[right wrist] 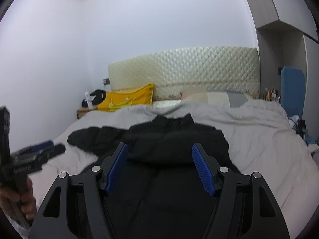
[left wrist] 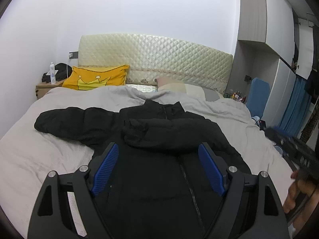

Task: Fold large clothes

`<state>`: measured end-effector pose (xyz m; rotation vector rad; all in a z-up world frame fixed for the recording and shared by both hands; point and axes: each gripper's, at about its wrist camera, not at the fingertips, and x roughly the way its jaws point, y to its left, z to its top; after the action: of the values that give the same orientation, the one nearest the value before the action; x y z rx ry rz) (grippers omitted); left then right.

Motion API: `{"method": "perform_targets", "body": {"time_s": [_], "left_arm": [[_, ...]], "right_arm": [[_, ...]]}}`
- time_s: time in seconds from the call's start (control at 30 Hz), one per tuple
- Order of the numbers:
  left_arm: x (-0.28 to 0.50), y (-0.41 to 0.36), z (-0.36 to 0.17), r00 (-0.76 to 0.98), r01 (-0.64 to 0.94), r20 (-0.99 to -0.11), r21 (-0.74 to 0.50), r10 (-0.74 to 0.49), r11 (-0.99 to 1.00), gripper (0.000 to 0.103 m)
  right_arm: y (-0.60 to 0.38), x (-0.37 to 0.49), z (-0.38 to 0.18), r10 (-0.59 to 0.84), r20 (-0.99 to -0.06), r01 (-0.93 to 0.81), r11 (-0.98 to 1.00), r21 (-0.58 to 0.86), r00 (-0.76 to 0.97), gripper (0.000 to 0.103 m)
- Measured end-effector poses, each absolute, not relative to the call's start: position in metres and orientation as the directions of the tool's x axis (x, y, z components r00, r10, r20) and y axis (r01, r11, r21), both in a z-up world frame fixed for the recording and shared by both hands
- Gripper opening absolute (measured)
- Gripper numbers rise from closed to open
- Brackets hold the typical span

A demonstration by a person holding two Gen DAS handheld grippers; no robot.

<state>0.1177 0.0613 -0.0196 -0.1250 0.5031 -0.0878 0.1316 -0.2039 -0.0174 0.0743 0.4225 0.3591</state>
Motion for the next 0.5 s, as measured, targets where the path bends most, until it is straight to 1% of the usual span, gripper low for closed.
{"method": "perform_targets", "body": {"time_s": [0.23,0.37,0.43,0.5], "left_arm": [[0.112,0.058,-0.037,0.885,0.062,-0.452,-0.124,-0.112,0.99,0.082],[0.114,0.06,-0.049,0.884,0.055,-0.456,-0.118,-0.103,0.992,0.082],[0.116,0.062,-0.053,0.883,0.053,-0.458,-0.125,-0.105,0.991,0.082],[0.118,0.063,-0.059,0.88,0.067,-0.458,-0.142,-0.126,0.988,0.082]], "right_arm": [[-0.218,0.117,-0.047,0.301,-0.385,-0.277,0.954,0.119,0.873,0.066],[-0.23,0.115,-0.059,0.309,-0.407,-0.266,0.951,0.16,0.859,0.066],[-0.237,0.112,-0.063,0.307,-0.407,-0.254,0.95,0.18,0.861,0.07],[-0.24,0.11,-0.068,0.302,-0.418,-0.246,0.952,0.182,0.857,0.07]]}}
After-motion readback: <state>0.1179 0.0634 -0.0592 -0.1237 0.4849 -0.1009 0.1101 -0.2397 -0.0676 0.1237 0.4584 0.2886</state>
